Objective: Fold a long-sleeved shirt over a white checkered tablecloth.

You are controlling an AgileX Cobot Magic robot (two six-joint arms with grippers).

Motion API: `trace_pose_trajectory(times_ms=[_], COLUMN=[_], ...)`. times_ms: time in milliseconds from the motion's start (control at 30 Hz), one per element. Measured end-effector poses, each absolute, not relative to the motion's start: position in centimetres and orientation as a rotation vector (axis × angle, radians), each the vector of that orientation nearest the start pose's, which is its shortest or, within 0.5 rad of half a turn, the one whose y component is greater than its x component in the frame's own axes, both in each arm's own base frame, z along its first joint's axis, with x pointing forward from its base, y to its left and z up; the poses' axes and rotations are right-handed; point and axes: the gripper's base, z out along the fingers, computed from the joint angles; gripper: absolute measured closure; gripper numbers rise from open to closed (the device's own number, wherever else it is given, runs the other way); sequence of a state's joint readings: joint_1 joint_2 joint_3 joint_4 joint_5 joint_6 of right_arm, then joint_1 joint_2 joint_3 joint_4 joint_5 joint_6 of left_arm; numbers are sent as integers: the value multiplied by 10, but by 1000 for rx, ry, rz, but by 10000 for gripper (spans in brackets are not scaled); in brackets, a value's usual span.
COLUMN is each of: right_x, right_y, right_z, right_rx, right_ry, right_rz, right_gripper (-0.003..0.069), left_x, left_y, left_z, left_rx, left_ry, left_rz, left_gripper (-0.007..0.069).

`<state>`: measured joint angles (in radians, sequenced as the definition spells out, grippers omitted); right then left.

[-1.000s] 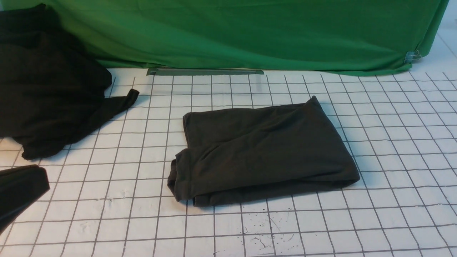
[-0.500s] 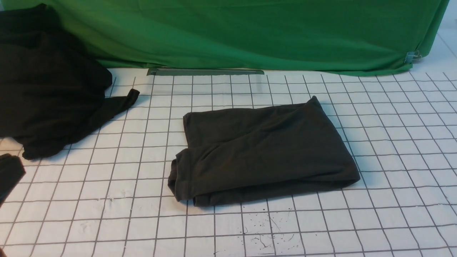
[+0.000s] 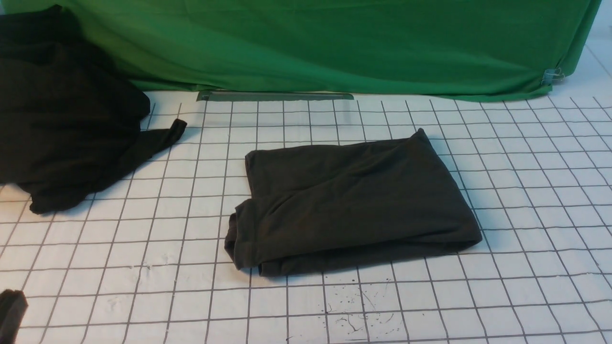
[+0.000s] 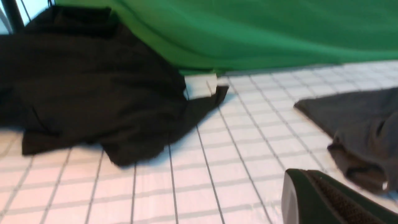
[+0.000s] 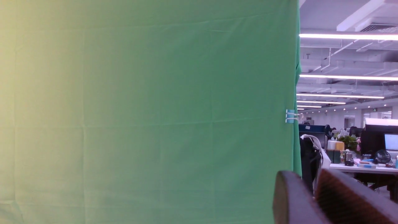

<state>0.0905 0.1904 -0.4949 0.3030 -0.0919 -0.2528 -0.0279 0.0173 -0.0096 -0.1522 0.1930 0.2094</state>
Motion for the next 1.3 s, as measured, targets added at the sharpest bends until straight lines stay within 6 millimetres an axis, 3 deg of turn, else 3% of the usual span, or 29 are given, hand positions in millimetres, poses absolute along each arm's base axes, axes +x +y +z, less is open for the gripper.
trace_pose_trajectory(times_ms=[100, 1300], right_x=[34, 34], right_y=[1, 1], right_z=[372, 372], right_rx=[2, 2], right_ry=[1092, 1092], right_rz=[110, 110], right_gripper=[519, 433], left_x=[56, 56], left_y=[-5, -2], left_z=[191, 191], left_rx=[88, 45], left_ry=[1711, 1711], left_rz=[-23, 27], left_gripper=[623, 622])
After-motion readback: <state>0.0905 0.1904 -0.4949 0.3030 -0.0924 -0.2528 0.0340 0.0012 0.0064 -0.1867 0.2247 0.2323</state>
